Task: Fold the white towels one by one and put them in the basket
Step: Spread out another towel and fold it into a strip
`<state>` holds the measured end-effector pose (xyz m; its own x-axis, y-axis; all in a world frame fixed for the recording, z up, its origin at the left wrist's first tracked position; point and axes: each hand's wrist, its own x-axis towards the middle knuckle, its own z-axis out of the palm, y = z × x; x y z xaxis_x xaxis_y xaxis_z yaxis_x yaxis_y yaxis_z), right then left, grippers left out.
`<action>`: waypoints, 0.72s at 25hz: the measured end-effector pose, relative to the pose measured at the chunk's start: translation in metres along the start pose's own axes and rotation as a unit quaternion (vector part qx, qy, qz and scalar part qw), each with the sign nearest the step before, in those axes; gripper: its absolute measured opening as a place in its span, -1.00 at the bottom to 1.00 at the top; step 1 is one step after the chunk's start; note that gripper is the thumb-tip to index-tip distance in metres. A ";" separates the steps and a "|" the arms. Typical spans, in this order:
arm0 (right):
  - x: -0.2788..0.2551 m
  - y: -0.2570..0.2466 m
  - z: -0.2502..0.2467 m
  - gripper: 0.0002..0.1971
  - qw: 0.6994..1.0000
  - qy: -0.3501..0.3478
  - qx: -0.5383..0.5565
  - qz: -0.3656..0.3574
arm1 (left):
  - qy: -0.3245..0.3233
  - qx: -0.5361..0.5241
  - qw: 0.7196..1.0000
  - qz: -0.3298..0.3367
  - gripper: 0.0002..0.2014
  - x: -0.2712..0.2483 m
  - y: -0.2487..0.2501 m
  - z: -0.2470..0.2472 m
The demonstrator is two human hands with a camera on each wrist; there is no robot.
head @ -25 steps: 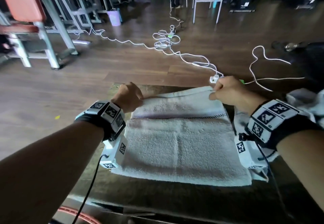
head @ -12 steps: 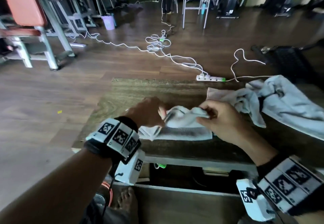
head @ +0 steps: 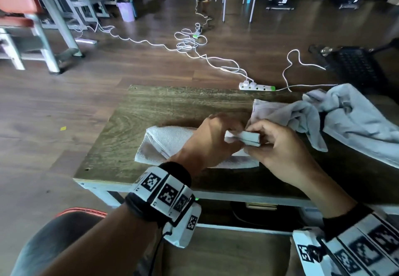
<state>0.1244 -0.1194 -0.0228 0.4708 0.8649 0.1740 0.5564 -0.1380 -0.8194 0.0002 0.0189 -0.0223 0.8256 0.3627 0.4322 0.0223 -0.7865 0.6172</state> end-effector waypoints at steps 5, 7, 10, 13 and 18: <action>0.017 -0.008 -0.005 -0.72 0.995 0.021 0.091 0.027 | 0.002 0.050 0.997 -0.066 -0.90 0.019 0.001 -0.008; 0.024 -0.013 -0.004 -0.74 0.994 0.029 0.099 0.024 | 0.007 0.060 0.994 -0.093 -0.85 0.020 -0.001 -0.014; 0.022 -0.014 -0.002 -0.78 0.991 0.044 0.123 0.022 | 0.001 0.099 0.990 -0.105 -0.80 0.020 0.005 -0.022; 0.015 -0.011 -0.003 -0.81 0.991 0.051 0.120 0.017 | -0.013 0.114 0.988 -0.102 -0.80 0.019 0.009 -0.029; 0.008 -0.002 -0.007 -0.85 0.991 0.091 0.102 -0.001 | -0.030 0.056 0.994 -0.087 -0.81 0.021 0.009 -0.027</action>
<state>0.1316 -0.1156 -0.0158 0.5962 0.7609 0.2560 0.4159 -0.0201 -0.9092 0.0023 0.0326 0.0103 0.8361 0.4704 0.2822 0.2280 -0.7659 0.6012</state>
